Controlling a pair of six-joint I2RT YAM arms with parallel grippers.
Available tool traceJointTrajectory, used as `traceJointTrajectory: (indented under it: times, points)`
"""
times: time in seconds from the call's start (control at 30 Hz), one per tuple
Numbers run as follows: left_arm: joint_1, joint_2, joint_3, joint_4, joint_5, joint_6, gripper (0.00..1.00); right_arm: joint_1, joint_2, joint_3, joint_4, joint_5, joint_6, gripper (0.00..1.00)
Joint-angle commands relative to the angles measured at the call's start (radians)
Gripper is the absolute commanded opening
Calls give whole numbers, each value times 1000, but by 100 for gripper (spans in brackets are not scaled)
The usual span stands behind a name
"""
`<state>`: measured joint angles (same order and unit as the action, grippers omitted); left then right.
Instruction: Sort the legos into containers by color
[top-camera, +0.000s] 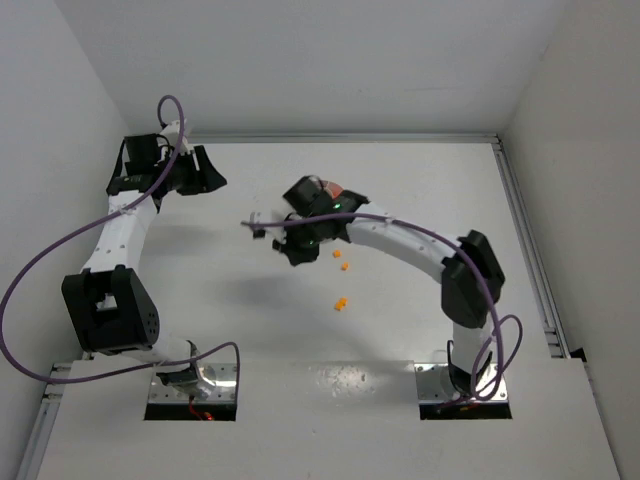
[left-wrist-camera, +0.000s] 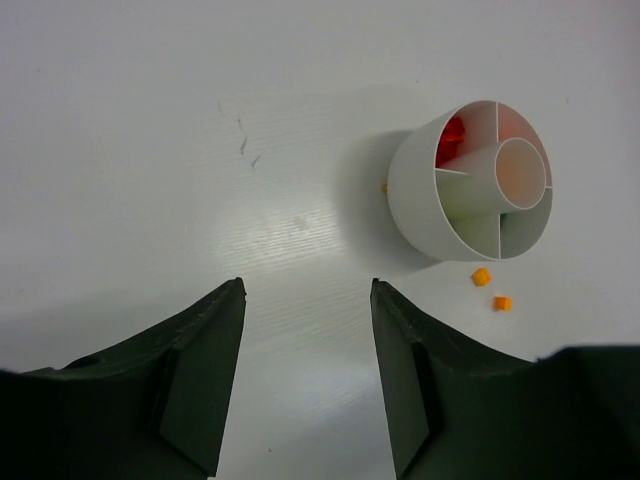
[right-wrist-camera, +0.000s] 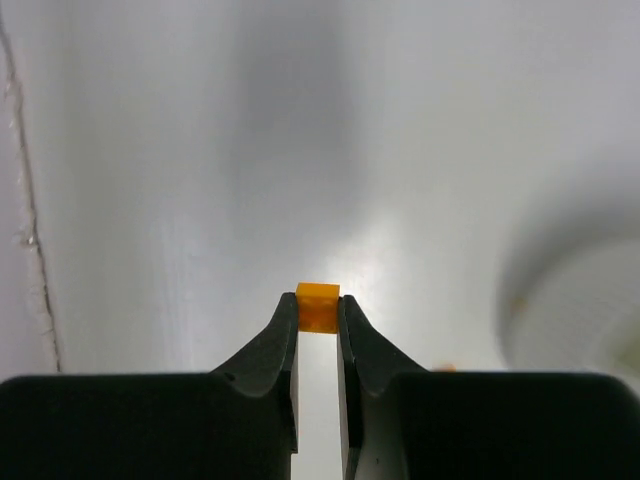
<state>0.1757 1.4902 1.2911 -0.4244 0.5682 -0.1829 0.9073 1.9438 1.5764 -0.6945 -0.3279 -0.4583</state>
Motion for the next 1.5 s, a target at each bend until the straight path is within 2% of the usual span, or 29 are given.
traceJointTrajectory:
  times: [0.0,0.2,0.3,0.67,0.73,0.87,1.1,1.2,1.33,1.43,1.47]
  points:
    - [-47,4,-29,50,-28,23,59,-90,-111,34,44,52,121,0]
    - [-131,13,-38,72,-94,23,59,-255,-63,146,76,84,165,0]
    - [-171,13,-38,81,-117,23,59,-304,0,258,67,58,188,0]
    - [-206,13,-47,81,-148,23,59,-373,101,332,67,47,207,0]
    - [-216,13,-56,81,-148,23,59,-374,112,341,67,58,207,4]
    - [-234,13,-87,81,-114,46,59,-383,133,350,67,78,207,24]
    - [-280,-8,-139,101,-94,86,57,-383,152,370,67,69,216,42]
    - [-303,-19,-157,101,-85,111,57,-392,152,370,67,69,216,44]
    - [-358,-56,-193,124,-8,169,54,-438,78,325,101,134,303,42]
    - [-462,-68,-228,136,-22,206,50,-524,-26,230,139,188,374,40]
    - [-538,-68,-228,136,-42,217,49,-550,-54,199,153,197,383,40]
